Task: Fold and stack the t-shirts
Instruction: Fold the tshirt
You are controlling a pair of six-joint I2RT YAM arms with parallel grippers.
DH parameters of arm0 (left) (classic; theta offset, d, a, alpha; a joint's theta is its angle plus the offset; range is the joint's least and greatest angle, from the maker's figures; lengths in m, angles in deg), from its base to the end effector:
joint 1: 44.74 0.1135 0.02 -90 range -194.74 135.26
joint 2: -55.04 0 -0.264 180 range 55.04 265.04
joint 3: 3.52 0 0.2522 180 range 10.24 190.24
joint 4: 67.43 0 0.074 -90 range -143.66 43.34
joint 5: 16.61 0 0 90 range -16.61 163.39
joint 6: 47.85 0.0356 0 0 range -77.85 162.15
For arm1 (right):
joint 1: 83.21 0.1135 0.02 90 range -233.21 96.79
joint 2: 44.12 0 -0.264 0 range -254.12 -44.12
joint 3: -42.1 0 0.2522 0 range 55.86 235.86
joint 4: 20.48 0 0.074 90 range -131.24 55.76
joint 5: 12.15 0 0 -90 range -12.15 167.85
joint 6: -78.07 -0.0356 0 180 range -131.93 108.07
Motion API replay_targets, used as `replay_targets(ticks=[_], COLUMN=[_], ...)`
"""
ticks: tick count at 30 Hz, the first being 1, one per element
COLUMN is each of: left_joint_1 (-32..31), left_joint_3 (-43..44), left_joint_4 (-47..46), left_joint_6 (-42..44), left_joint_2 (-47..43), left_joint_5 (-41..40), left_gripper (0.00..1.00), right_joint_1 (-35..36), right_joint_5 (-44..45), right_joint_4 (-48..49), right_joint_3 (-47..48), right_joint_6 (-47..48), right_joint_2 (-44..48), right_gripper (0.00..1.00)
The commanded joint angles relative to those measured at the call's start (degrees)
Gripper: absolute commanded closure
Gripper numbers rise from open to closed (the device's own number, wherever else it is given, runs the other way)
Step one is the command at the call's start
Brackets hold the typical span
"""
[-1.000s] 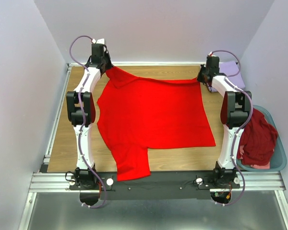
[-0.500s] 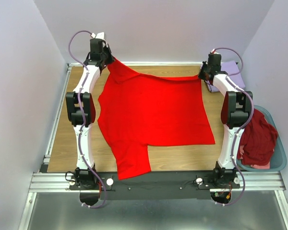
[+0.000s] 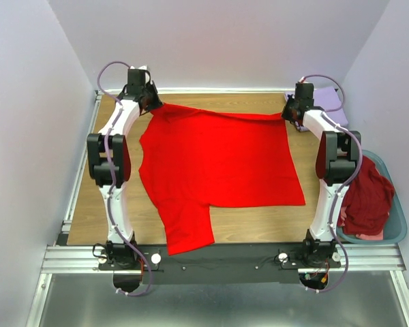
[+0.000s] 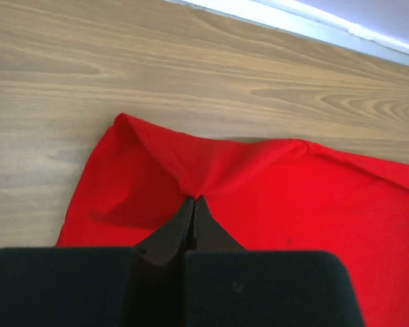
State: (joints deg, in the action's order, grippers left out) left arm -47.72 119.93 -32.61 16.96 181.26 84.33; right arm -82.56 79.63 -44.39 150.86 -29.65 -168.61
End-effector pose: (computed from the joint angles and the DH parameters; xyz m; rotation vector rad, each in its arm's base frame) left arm 0.5132 -0.0335 0.2478 -0.3298 2.2319 -0.4792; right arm 0.4966 0.0045 0.1928 0.3526 2.2382 0.1353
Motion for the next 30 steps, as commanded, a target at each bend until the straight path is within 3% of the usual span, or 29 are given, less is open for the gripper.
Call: replay_targets(ticks=[1, 14, 30], left_joint_1=[0.35, 0.35, 0.35], left_joint_3=[-5.96, -26.26, -36.91], left_joint_4=[1.18, -0.23, 0.30], left_joint_6=[-1.00, -2.75, -4.34], left_joint_2=[-11.41, -27.86, -39.11], left_joint_5=[2.51, 6.11, 8.57], left_gripper=[1.00, 1.00, 1.00], right_joint_1=[-0.38, -0.38, -0.38], right_joint_5=[0.94, 3.23, 3.67], right_joint_4=[0.22, -0.31, -1.45], right_joint_3=[-2.28, -7.37, -12.29], right_joint_6=[1.28, 3.74, 5.24], right_joint_2=[5.65, 10.93, 12.51], right_gripper=[0.98, 0.98, 0.96])
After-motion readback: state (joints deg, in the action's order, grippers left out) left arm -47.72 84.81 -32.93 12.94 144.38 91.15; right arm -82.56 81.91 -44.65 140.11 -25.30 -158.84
